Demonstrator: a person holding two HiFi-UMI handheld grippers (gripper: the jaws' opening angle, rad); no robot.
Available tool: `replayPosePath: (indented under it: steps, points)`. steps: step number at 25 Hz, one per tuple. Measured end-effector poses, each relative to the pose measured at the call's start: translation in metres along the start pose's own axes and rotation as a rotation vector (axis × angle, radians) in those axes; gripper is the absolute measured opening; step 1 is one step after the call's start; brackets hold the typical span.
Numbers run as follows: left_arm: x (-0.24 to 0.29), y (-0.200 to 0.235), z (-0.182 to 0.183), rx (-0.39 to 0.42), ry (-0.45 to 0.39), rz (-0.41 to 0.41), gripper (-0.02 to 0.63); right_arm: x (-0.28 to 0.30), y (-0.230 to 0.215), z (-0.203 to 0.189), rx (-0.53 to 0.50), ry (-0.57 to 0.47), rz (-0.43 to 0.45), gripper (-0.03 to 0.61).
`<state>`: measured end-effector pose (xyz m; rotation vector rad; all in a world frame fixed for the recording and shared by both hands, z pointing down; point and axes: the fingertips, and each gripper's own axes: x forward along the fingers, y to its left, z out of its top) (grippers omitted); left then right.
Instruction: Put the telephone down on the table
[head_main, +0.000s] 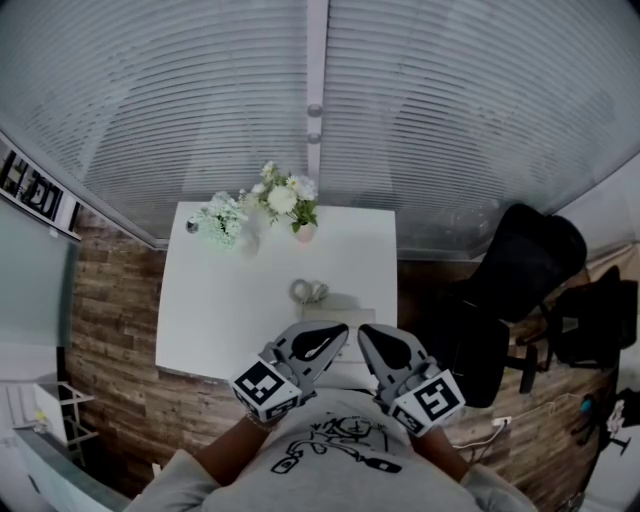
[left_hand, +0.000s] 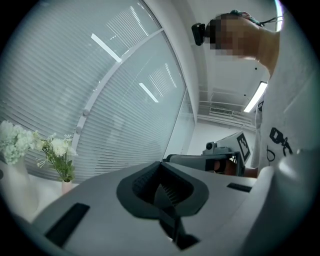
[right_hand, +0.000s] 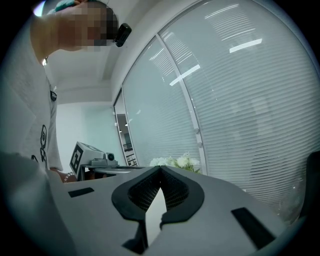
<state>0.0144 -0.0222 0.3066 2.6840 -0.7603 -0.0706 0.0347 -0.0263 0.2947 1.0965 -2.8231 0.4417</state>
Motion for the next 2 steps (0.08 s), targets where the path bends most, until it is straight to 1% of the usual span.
replayPosePath:
  steps: [2]
  points:
    - [0.0000,0.0004,-0.0008,0.001,0.007,0.000,0.003,0.0004,-0.0003,0.0016,0.001,-0.008,-0.001,0.034]
